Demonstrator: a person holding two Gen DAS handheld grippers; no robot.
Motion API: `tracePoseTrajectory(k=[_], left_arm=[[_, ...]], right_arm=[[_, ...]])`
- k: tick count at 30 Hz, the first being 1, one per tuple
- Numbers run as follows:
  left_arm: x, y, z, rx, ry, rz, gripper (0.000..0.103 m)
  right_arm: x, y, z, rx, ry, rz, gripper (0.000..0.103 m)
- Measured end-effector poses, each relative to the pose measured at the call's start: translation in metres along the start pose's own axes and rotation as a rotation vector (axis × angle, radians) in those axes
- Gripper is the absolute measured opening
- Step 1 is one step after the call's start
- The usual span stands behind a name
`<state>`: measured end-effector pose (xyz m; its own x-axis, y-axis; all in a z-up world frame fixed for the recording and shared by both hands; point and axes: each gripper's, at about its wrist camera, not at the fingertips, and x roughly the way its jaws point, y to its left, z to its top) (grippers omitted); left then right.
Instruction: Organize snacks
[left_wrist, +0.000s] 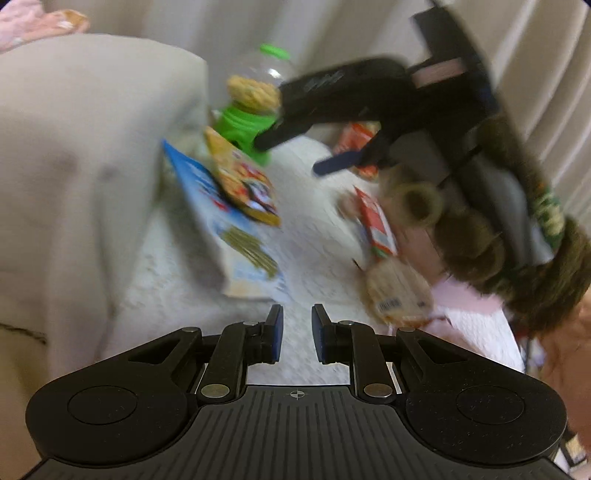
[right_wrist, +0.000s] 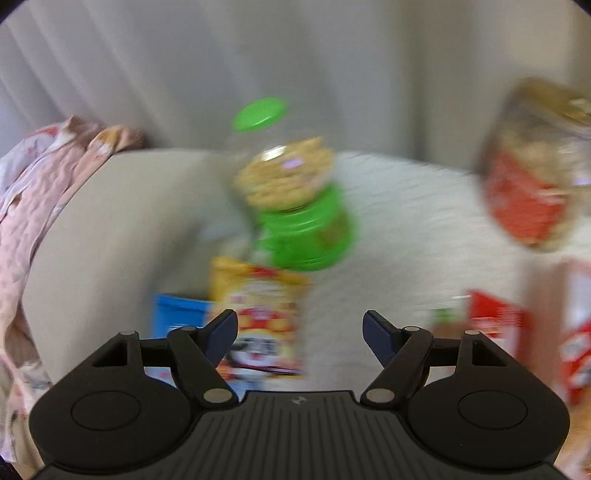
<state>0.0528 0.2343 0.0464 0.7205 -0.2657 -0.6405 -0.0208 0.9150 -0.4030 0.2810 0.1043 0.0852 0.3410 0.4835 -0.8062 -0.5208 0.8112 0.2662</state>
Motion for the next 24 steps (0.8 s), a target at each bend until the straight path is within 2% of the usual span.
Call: tracePoseTrajectory(k=[4, 7, 8, 9, 10, 13, 16, 20, 21, 24], left_arm=[[-0.021, 0.005, 0.011, -0.012, -0.094, 0.025, 0.020], [-0.025, 0.009, 0.014, -0.019, -0.104, 0.045, 0.020], [-0.023, 0.012, 0.014, -0.024, -0.098, 0.045, 0.020], [-0.021, 0.013, 0.014, -0.030, -0.089, 0.045, 0.020], [-0.019, 0.014, 0.014, -0.032, -0.082, 0.043, 0.020], [-0.012, 0.009, 0.014, -0.027, -0.077, 0.030, 0.020], [-0.005, 0.006, 0.017, -0.031, -0.065, 0.001, 0.020], [0.005, -0.003, 0.015, -0.036, -0.037, -0.013, 0.020], [0.009, -0.005, 0.014, -0.041, -0.020, -0.020, 0.020], [0.022, -0.011, 0.008, -0.055, 0.044, -0.039, 0.020]], right_arm=[[0.046, 0.021, 0.005, 0.010, 0.078, -0.038, 0.083], [0.067, 0.020, 0.003, 0.037, 0.114, -0.047, 0.083], [0.064, 0.016, 0.001, 0.058, 0.107, -0.042, 0.077], [0.061, 0.013, -0.001, 0.066, 0.107, -0.049, 0.061], [0.055, 0.010, -0.003, 0.061, 0.109, -0.061, 0.051], [0.027, -0.001, -0.018, 0.049, 0.091, -0.075, 0.036], [-0.002, -0.013, -0.043, 0.060, 0.098, -0.031, 0.030], [-0.035, -0.019, -0.084, 0.036, 0.103, -0.006, 0.028], [-0.044, -0.019, -0.097, 0.028, 0.104, -0.002, 0.025], [-0.060, -0.023, -0.128, 0.009, 0.104, -0.006, 0.024]])
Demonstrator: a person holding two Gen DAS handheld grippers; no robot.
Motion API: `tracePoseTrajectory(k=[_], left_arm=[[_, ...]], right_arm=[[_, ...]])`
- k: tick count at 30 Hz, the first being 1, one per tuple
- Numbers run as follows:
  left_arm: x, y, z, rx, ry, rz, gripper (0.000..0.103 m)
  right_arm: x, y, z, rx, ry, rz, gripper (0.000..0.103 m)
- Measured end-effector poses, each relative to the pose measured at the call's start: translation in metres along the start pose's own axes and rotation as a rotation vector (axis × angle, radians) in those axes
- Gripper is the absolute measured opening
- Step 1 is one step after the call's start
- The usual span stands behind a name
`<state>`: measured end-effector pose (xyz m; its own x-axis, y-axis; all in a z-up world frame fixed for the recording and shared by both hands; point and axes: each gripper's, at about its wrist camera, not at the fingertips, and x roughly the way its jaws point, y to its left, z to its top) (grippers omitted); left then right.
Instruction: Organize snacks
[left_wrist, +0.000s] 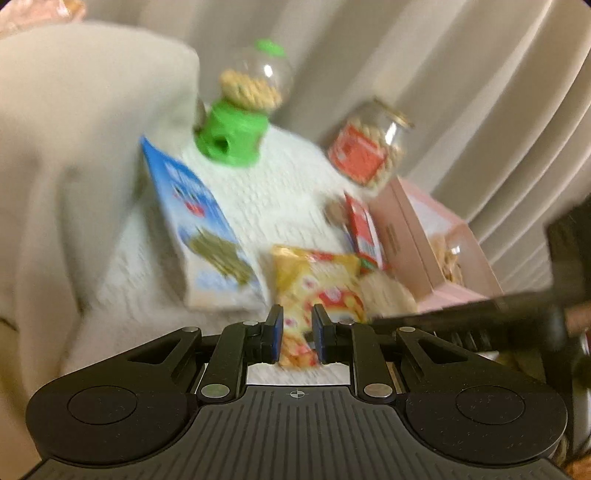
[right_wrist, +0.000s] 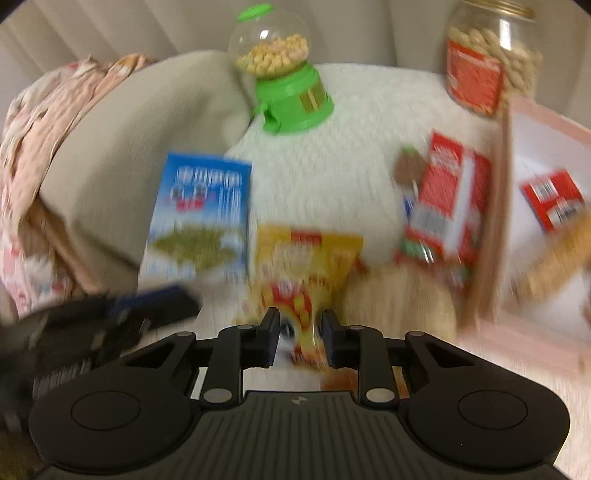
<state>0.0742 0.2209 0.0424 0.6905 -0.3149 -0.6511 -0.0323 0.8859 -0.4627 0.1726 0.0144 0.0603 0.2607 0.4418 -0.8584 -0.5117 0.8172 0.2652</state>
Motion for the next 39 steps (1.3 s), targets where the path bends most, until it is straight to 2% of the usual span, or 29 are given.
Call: tracePoseTrajectory(k=[3, 5, 6, 7, 8, 9, 10, 12, 15, 18, 21, 24, 27, 29, 31, 33, 36, 39], left_arm=[[0.009, -0.009, -0.008, 0.017, 0.034, 0.024, 0.020], [0.014, -0.019, -0.010, 0.033, 0.036, 0.041, 0.020], [0.015, -0.023, -0.008, 0.042, 0.029, 0.049, 0.020], [0.016, -0.028, -0.006, 0.054, 0.012, 0.057, 0.020], [0.015, -0.033, -0.004, 0.064, 0.000, 0.060, 0.021], [0.018, -0.039, 0.000, 0.077, -0.010, 0.060, 0.021], [0.022, -0.044, 0.003, 0.090, -0.012, 0.068, 0.021], [0.029, -0.053, 0.008, 0.119, -0.008, 0.090, 0.021], [0.047, -0.064, 0.014, 0.165, 0.002, 0.128, 0.023], [0.047, -0.060, 0.011, 0.175, -0.003, 0.182, 0.024], [0.041, -0.042, 0.010, 0.116, 0.017, 0.191, 0.024], [0.035, -0.028, 0.012, 0.058, 0.017, 0.191, 0.024], [0.032, -0.016, 0.014, 0.001, 0.021, 0.163, 0.024], [0.033, -0.015, 0.014, -0.002, 0.021, 0.164, 0.024], [0.035, -0.017, 0.015, 0.009, 0.019, 0.168, 0.024], [0.040, -0.021, 0.017, 0.024, 0.018, 0.170, 0.024], [0.047, -0.029, 0.018, 0.056, 0.012, 0.178, 0.024], [0.051, -0.037, 0.018, 0.085, 0.010, 0.178, 0.024]], right_arm=[[-0.010, 0.001, -0.032, -0.044, -0.008, -0.034, 0.025], [-0.024, -0.004, -0.050, -0.071, -0.034, -0.055, 0.030], [-0.033, -0.007, -0.057, -0.083, -0.056, -0.071, 0.040], [-0.043, -0.007, -0.064, -0.104, -0.090, -0.099, 0.056], [-0.052, -0.009, -0.069, -0.120, -0.123, -0.125, 0.066], [-0.061, -0.010, -0.075, -0.135, -0.160, -0.156, 0.080], [-0.069, -0.013, -0.081, -0.145, -0.196, -0.182, 0.085], [-0.076, -0.021, -0.087, -0.133, -0.229, -0.190, 0.085], [-0.070, -0.037, -0.086, -0.068, -0.227, -0.176, 0.085], [-0.056, -0.045, -0.080, 0.001, -0.229, -0.153, 0.085], [-0.040, -0.040, -0.070, 0.010, -0.236, -0.130, 0.085], [-0.018, -0.029, -0.055, -0.009, -0.227, -0.159, 0.085], [0.004, -0.021, -0.042, -0.020, -0.213, -0.198, 0.091], [0.010, -0.018, -0.041, -0.009, -0.207, -0.188, 0.086], [0.011, -0.014, -0.048, -0.034, -0.188, -0.180, 0.069], [0.006, -0.009, -0.058, -0.071, -0.194, -0.197, 0.063], [-0.006, -0.015, -0.075, -0.061, -0.168, -0.166, 0.040], [-0.021, -0.024, -0.092, -0.049, -0.172, -0.187, 0.039]])
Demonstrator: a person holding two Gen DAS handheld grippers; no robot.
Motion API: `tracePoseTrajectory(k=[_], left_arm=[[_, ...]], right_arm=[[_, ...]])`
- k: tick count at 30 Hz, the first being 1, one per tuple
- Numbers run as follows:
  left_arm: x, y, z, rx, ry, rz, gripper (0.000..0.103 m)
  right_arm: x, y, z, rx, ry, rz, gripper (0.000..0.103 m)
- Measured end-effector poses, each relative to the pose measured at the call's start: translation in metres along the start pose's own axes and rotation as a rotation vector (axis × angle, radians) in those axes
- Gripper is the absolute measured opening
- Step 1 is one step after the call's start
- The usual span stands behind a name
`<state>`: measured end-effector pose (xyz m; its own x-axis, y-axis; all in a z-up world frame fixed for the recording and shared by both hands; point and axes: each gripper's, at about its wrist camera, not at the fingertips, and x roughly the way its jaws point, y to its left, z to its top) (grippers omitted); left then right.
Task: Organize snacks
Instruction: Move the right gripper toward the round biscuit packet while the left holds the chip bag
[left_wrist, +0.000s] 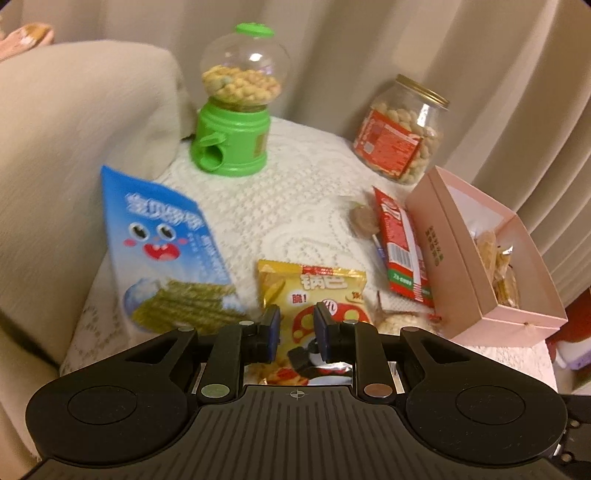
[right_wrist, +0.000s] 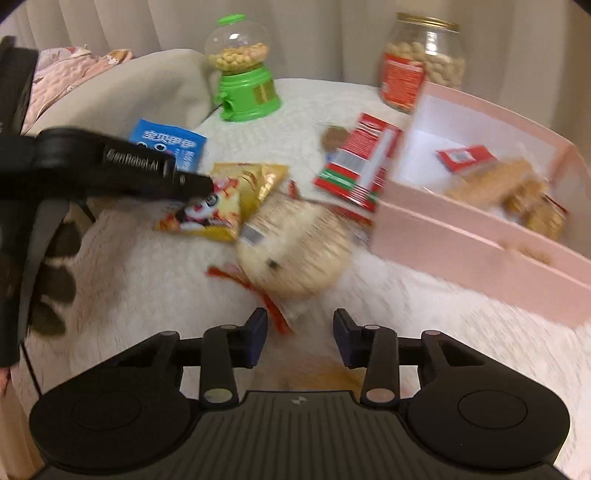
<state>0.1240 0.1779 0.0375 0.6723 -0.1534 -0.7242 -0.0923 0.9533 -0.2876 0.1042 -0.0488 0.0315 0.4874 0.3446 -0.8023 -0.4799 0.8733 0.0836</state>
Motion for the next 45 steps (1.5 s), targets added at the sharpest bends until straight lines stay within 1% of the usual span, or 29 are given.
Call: tracePoseTrajectory(k=[5, 6, 7, 8, 9, 11, 13, 16, 18, 21, 24, 25, 26, 27, 29, 30, 33, 34, 36, 38, 42, 45], left_arm=[[-0.001, -0.008, 0.002, 0.011, -0.013, -0.010, 0.024], [-0.002, -0.010, 0.003, 0.009, -0.020, -0.010, 0.024], [-0.003, -0.011, 0.005, 0.007, -0.024, -0.006, 0.024], [-0.003, -0.012, 0.006, 0.005, -0.026, 0.001, 0.024], [-0.002, -0.013, 0.008, 0.007, -0.024, 0.005, 0.024], [0.004, -0.022, 0.008, 0.040, -0.002, 0.016, 0.024], [0.012, -0.033, 0.006, 0.108, 0.022, 0.028, 0.025], [0.016, -0.051, 0.001, 0.209, 0.006, 0.057, 0.025], [0.017, -0.056, 0.001, 0.229, 0.011, 0.059, 0.025], [0.018, -0.057, 0.001, 0.244, 0.014, 0.052, 0.025], [0.018, -0.052, 0.001, 0.234, 0.017, 0.014, 0.025], [0.017, -0.049, 0.002, 0.225, 0.018, 0.002, 0.025], [0.015, -0.047, 0.003, 0.222, 0.016, 0.005, 0.029], [0.012, -0.045, 0.002, 0.234, 0.008, 0.024, 0.029], [0.009, -0.045, 0.000, 0.277, -0.005, 0.090, 0.028], [0.010, -0.043, -0.001, 0.283, 0.002, 0.104, 0.029], [0.011, -0.035, -0.001, 0.255, 0.024, 0.072, 0.028], [0.012, -0.034, 0.000, 0.246, 0.031, 0.055, 0.028], [0.015, -0.031, 0.004, 0.212, 0.052, -0.003, 0.027], [0.019, -0.030, 0.008, 0.200, 0.064, -0.028, 0.027], [0.025, -0.030, 0.010, 0.201, 0.063, -0.043, 0.029], [0.024, -0.028, 0.008, 0.203, 0.047, -0.026, 0.033]], right_arm=[[-0.014, -0.017, -0.016, 0.018, -0.016, -0.058, 0.040], [-0.015, -0.019, -0.018, 0.020, -0.018, -0.071, 0.047], [-0.016, -0.021, -0.019, 0.022, -0.021, -0.081, 0.061], [-0.016, -0.022, -0.020, 0.026, -0.026, -0.088, 0.070], [-0.016, -0.025, -0.022, 0.035, -0.037, -0.095, 0.081], [-0.013, -0.029, -0.026, 0.055, -0.048, -0.103, 0.082], [-0.013, -0.029, -0.030, 0.046, -0.076, -0.123, 0.086], [-0.011, -0.026, -0.035, 0.029, -0.110, -0.140, 0.088], [-0.010, -0.027, -0.040, 0.035, -0.135, -0.140, 0.091], [-0.011, -0.026, -0.045, 0.039, -0.164, -0.139, 0.092], [-0.010, -0.026, -0.044, 0.036, -0.163, -0.142, 0.093], [-0.009, -0.025, -0.044, 0.035, -0.162, -0.145, 0.093], [-0.009, -0.025, -0.044, 0.035, -0.161, -0.147, 0.093], [-0.010, -0.025, -0.045, 0.035, -0.162, -0.149, 0.093], [-0.010, -0.025, -0.045, 0.039, -0.166, -0.151, 0.093], [-0.010, -0.024, -0.046, 0.040, -0.168, -0.153, 0.093], [-0.009, -0.024, -0.046, 0.040, -0.169, -0.154, 0.094], [-0.009, -0.024, -0.046, 0.040, -0.169, -0.154, 0.095], [-0.009, -0.024, -0.046, 0.038, -0.169, -0.155, 0.095], [-0.009, -0.023, -0.046, 0.039, -0.171, -0.157, 0.095], [-0.008, -0.022, -0.046, 0.041, -0.175, -0.159, 0.096], [-0.008, -0.022, -0.046, 0.038, -0.174, -0.157, 0.097]])
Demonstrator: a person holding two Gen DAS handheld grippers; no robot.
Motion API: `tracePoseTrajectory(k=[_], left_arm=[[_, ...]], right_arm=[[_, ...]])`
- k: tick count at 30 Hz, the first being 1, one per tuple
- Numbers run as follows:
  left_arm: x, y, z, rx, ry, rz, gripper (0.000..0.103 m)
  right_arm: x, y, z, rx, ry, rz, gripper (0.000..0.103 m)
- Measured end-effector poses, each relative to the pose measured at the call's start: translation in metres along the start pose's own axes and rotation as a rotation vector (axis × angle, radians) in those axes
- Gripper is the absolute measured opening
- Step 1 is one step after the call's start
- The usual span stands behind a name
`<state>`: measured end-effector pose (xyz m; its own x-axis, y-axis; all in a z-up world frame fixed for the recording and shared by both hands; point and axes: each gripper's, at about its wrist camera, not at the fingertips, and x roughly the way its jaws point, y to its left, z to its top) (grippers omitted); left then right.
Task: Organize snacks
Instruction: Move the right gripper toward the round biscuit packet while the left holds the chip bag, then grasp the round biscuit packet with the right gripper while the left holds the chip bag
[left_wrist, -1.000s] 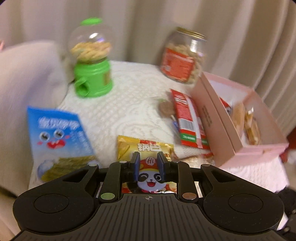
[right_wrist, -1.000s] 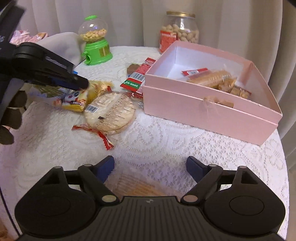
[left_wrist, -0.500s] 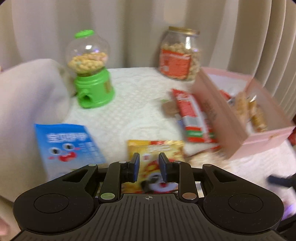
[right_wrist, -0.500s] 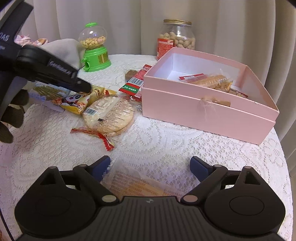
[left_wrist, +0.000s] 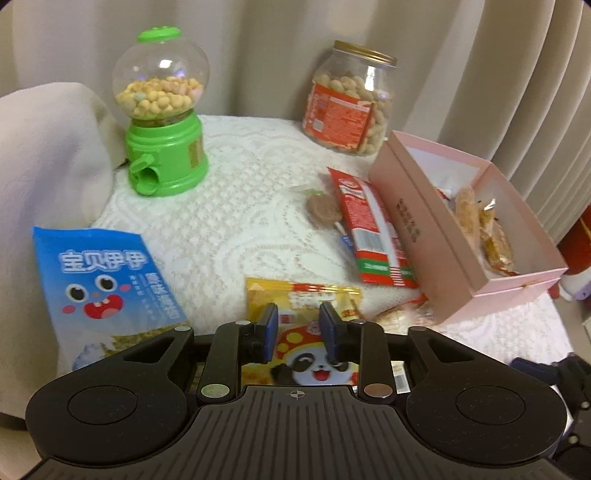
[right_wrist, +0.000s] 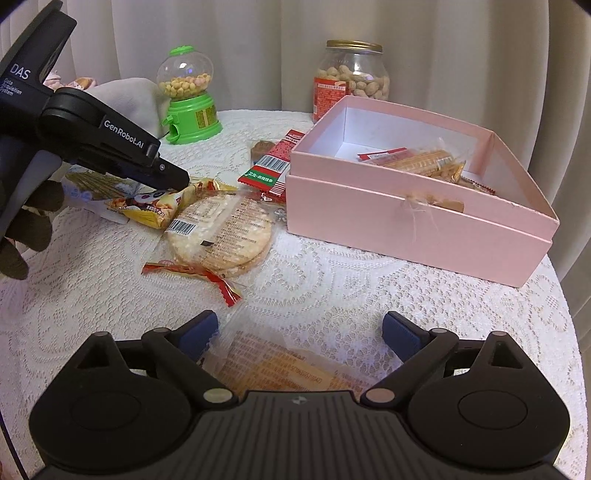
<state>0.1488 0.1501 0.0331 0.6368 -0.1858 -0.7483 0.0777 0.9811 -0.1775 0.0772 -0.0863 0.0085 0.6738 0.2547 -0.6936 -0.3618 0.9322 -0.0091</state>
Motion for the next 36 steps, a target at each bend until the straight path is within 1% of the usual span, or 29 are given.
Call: tracePoseTrajectory(k=[2, 6, 9, 11, 12, 13, 14, 16, 18, 19, 21, 22, 25, 27, 29, 30, 31, 32, 33, 36], left_arm=[[-0.001, 0.006, -0.003, -0.011, -0.012, 0.002, 0.034], [-0.003, 0.017, -0.007, -0.057, -0.001, -0.051, 0.035], [-0.007, 0.019, -0.010, -0.063, 0.024, -0.090, 0.035], [-0.010, 0.017, -0.012, -0.044, 0.014, -0.070, 0.035], [-0.012, 0.016, -0.013, -0.035, 0.005, -0.051, 0.035], [-0.015, 0.016, -0.014, -0.032, -0.011, -0.027, 0.035], [-0.018, 0.018, -0.015, -0.035, -0.024, -0.014, 0.035], [-0.021, 0.024, -0.015, -0.053, -0.036, -0.020, 0.035], [-0.025, 0.027, -0.018, -0.050, -0.038, -0.022, 0.035], [-0.027, 0.026, -0.019, -0.044, -0.038, -0.020, 0.035], [-0.029, 0.027, -0.022, -0.041, -0.032, -0.027, 0.035], [-0.030, 0.027, -0.023, -0.043, -0.031, -0.028, 0.035], [-0.032, 0.030, -0.025, -0.051, -0.033, -0.015, 0.035], [-0.035, 0.033, -0.026, -0.056, -0.035, -0.012, 0.035], [-0.039, 0.035, -0.027, -0.056, -0.040, -0.011, 0.035], [-0.040, 0.036, -0.028, -0.058, -0.042, -0.011, 0.035], [-0.042, 0.036, -0.028, -0.061, -0.044, -0.012, 0.035], [-0.042, 0.036, -0.028, -0.062, -0.045, -0.013, 0.035], [-0.042, 0.036, -0.028, -0.062, -0.045, -0.014, 0.035], [-0.042, 0.033, -0.028, -0.059, -0.048, -0.020, 0.035]], right_arm=[[0.000, 0.000, 0.000, -0.002, 0.000, 0.000, 0.097], [-0.001, 0.001, -0.001, -0.004, 0.000, 0.002, 0.097], [-0.001, 0.001, -0.001, -0.006, 0.003, 0.006, 0.097], [0.000, 0.000, 0.000, -0.009, 0.013, 0.014, 0.099], [0.001, -0.001, 0.001, -0.009, 0.022, 0.024, 0.103], [0.002, 0.000, 0.002, -0.017, 0.044, 0.039, 0.103], [0.002, 0.001, 0.004, -0.024, 0.059, 0.035, 0.103], [0.005, 0.004, 0.011, -0.035, 0.115, 0.032, 0.103], [0.009, 0.007, 0.025, -0.067, 0.186, 0.057, 0.102], [0.009, 0.008, 0.032, -0.070, 0.187, 0.071, 0.100], [0.003, 0.013, 0.045, -0.051, 0.132, 0.080, 0.100], [0.003, 0.017, 0.052, -0.049, 0.127, 0.093, 0.100], [0.021, 0.033, 0.072, -0.025, 0.166, 0.128, 0.100], [0.040, 0.045, 0.076, -0.023, 0.208, 0.107, 0.100], [0.053, 0.053, 0.076, -0.029, 0.242, 0.074, 0.093], [0.055, 0.057, 0.074, -0.030, 0.252, 0.071, 0.091], [0.053, 0.059, 0.072, -0.034, 0.237, 0.064, 0.084], [0.050, 0.060, 0.071, -0.038, 0.231, 0.067, 0.081], [0.047, 0.059, 0.071, -0.036, 0.234, 0.078, 0.079], [0.029, 0.051, 0.072, -0.014, 0.210, 0.095, 0.078]])
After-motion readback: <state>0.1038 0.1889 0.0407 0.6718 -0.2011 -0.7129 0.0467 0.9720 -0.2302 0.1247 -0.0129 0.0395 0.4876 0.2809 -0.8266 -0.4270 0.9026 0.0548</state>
